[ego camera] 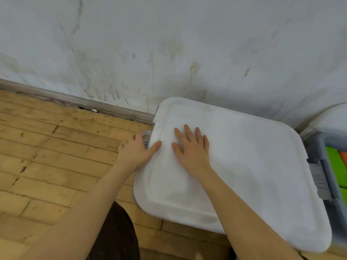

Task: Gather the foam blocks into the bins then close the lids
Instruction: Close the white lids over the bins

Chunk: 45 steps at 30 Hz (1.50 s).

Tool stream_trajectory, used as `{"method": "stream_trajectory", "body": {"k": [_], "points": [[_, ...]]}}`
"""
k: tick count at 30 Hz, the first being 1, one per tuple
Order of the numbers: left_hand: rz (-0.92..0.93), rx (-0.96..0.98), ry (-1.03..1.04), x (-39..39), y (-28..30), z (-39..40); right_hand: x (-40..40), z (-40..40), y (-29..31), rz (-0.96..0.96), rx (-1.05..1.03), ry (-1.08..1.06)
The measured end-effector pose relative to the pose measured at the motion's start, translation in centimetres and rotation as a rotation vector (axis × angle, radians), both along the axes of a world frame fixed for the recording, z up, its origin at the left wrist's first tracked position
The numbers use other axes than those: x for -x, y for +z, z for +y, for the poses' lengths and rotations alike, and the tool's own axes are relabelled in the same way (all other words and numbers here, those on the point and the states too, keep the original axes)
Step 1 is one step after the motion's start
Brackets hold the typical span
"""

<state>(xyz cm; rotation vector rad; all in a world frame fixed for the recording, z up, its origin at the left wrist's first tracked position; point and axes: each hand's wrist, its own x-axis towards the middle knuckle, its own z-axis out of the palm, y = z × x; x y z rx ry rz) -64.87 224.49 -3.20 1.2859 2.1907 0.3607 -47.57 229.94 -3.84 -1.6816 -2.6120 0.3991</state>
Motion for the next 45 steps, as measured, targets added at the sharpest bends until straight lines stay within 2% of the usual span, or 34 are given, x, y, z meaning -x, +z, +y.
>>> {"method": "stream_trajectory", "body": {"k": [2, 5, 9, 13, 19, 23, 27, 31, 34, 39, 45], "points": [[-0.079, -0.021, -0.012, 0.4, 0.1, -0.3, 0.2, -0.3, -0.6, -0.031, -0.023, 0.004], [0.025, -0.117, 0.004, 0.4, 0.2, -0.6, 0.6, -0.7, -1.0, -0.053, -0.037, 0.007], [-0.028, -0.167, 0.058, 0.4, -0.4, -0.9, 1.2, -0.9, -1.3, -0.078, -0.038, 0.009], [0.198, -0.189, -0.041, -0.4, -0.9, -1.7, 1.1, -0.9, -1.5, -0.064, -0.053, 0.008], [0.210, -0.211, -0.088, -0.2, -1.1, -1.6, 1.2, -1.0, -1.7, -0.055, -0.062, -0.001], [0.389, -0.241, -0.199, -0.4, -1.2, -1.5, 1.3, -1.0, -1.8, -0.042, -0.073, -0.018], [0.368, -0.216, -0.214, -0.2, -0.8, -1.4, 1.2, -0.6, -1.5, 0.000, -0.047, -0.016], [0.386, -0.167, -0.274, 0.1, 0.8, -1.3, 0.2, -0.4, 0.3, 0.192, 0.020, -0.069], [0.454, -0.281, -0.308, -1.7, 2.4, -1.1, -3.0, -0.9, 1.9, 0.290, -0.058, -0.146], [0.401, -0.455, -0.452, -9.4, 4.7, 1.4, -12.6, -0.4, 3.3, 0.296, -0.169, -0.252], [0.319, -0.460, -0.520, -23.1, 4.4, 4.1, -27.4, 1.3, 3.4, 0.203, -0.291, -0.392]]}}
